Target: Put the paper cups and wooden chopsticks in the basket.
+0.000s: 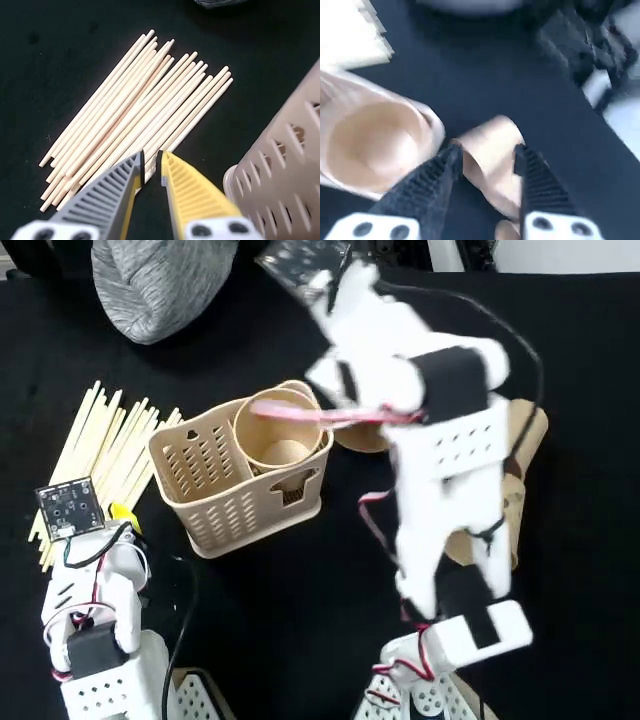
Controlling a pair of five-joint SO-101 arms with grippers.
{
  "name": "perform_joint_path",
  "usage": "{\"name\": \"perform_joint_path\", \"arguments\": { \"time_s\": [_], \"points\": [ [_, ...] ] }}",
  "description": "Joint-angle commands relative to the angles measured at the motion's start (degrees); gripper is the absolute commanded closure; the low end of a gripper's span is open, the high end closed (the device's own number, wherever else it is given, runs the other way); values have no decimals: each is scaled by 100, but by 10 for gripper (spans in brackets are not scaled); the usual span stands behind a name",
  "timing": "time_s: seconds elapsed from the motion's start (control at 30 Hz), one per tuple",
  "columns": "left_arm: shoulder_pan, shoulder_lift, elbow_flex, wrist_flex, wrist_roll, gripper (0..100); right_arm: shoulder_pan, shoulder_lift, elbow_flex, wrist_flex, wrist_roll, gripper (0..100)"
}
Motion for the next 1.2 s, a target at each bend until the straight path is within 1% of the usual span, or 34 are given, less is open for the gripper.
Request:
{"name": "perform_joint_path", "arguments": {
  "time_s": [0.0,0.1,0.23,0.37,0.53,0.63,0.7,0.73,0.8,0.93,1.0,1.07,1.17],
  "points": [
    [75,-35,-31,-132,-70,916,967,-13,1121,-167,1600,724],
    [75,-35,-31,-132,-70,916,1292,-22,2334,-1011,2189,704],
    [75,-35,-31,-132,-70,916,1433,-22,4251,-2963,2646,702],
    [75,-35,-22,-132,-70,916,1284,-22,5780,-4747,2637,702],
    [75,-35,-22,-132,-70,916,1222,31,7002,-6593,2620,705],
    [75,-35,-22,-132,-70,916,1284,31,7697,-8158,2286,706],
    [75,-35,-22,-132,-70,916,1292,40,8092,-9020,2136,711],
    [75,-35,-22,-132,-70,916,1292,40,8233,-9257,2110,728],
    [75,-35,-22,-132,-70,916,1284,40,8374,-9451,2110,795],
    [75,-35,-22,-132,-70,916,1319,31,8356,-9468,2092,989],
    [66,-35,-13,-132,-70,916,1380,-13,8347,-9477,1881,973],
    [66,-35,22,-141,-70,916,1451,-66,8312,-9477,1547,988],
    [66,-35,189,-448,-70,916,1600,-303,8268,-9415,1169,988]
  ]
}}
